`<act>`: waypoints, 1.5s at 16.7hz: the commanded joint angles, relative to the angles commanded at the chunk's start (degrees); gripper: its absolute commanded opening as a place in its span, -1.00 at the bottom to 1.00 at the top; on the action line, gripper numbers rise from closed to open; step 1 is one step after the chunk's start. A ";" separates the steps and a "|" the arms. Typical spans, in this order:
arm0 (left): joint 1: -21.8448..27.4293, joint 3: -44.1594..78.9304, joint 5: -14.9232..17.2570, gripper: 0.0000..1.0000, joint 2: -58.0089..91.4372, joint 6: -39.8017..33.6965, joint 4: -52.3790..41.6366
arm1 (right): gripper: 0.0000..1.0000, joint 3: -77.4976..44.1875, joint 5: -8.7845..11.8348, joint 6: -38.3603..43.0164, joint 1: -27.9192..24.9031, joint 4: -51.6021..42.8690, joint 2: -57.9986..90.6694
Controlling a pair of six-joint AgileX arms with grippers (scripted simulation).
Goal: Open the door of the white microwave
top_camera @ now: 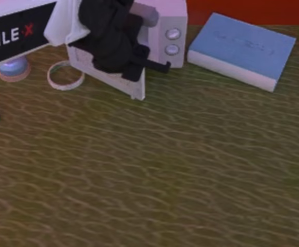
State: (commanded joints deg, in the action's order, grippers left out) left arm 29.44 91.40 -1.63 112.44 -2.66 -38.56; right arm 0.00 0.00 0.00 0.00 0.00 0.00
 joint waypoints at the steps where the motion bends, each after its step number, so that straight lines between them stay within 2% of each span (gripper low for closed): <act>1: 0.00 0.00 0.00 -1.00 0.00 0.00 0.00 | 1.00 0.00 0.00 0.00 0.00 0.00 0.00; 13: 0.00 0.00 0.00 -1.00 0.00 0.00 0.00 | 1.00 0.00 0.00 0.00 0.00 0.00 0.00; 16: 0.07 -0.80 0.80 -1.00 -0.34 0.56 0.15 | 1.00 0.00 0.00 0.00 0.00 0.00 0.00; 21: -1.90 -4.66 3.74 -1.00 -3.48 6.35 1.26 | 1.00 0.00 0.00 0.00 0.00 0.00 0.00; 25: -2.09 -5.10 4.05 -1.00 -3.73 6.94 1.31 | 1.00 0.00 0.00 0.00 0.00 0.00 0.00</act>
State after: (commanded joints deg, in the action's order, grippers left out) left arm 27.35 86.30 2.42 108.71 4.28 -37.25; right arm 0.00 0.00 0.00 0.00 0.00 0.00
